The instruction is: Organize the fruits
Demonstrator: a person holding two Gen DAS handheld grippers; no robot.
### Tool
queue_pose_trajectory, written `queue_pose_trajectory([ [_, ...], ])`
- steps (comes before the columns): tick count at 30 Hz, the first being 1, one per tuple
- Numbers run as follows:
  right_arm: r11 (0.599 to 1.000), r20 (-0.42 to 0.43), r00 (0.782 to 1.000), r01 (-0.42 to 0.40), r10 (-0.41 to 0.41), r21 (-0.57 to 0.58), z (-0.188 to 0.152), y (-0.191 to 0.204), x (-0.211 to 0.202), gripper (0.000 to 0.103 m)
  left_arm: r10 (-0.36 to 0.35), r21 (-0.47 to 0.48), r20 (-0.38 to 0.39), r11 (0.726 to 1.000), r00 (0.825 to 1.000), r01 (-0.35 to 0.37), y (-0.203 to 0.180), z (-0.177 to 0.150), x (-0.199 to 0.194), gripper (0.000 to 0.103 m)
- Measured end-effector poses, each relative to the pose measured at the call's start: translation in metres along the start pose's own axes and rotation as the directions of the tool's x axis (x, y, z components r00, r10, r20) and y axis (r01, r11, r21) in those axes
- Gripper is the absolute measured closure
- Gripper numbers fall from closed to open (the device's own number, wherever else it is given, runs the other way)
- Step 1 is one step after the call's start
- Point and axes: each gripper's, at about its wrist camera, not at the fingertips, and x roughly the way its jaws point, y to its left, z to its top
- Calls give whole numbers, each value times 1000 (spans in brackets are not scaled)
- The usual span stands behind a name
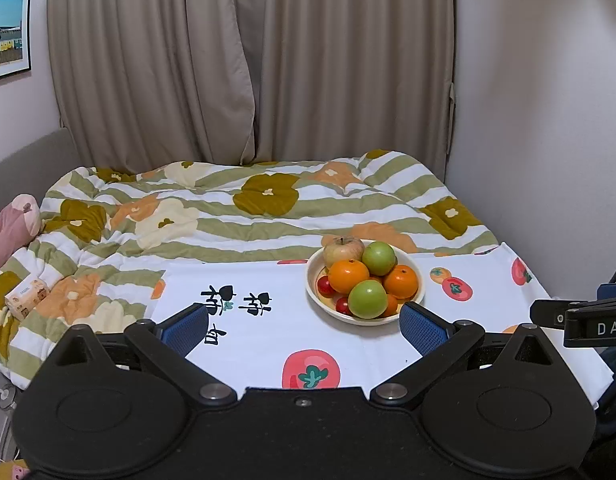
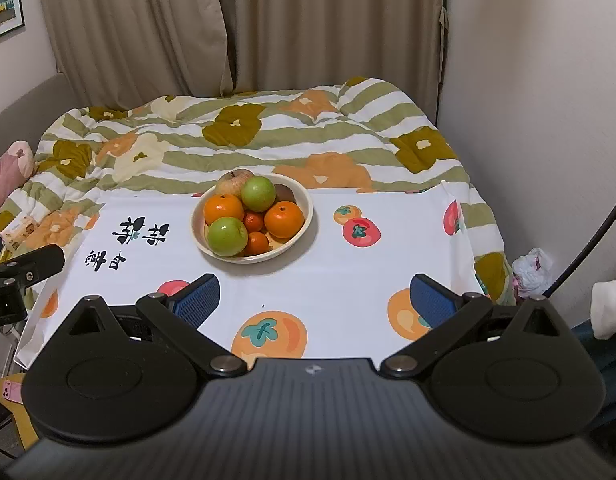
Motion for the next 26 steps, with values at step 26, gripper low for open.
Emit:
queue_pose_trajectory([
  [26,1000,0,1000,3,-3,1,-1,-3,1,0,-17,-5,29,1000,999,17,-5,2,2,0],
])
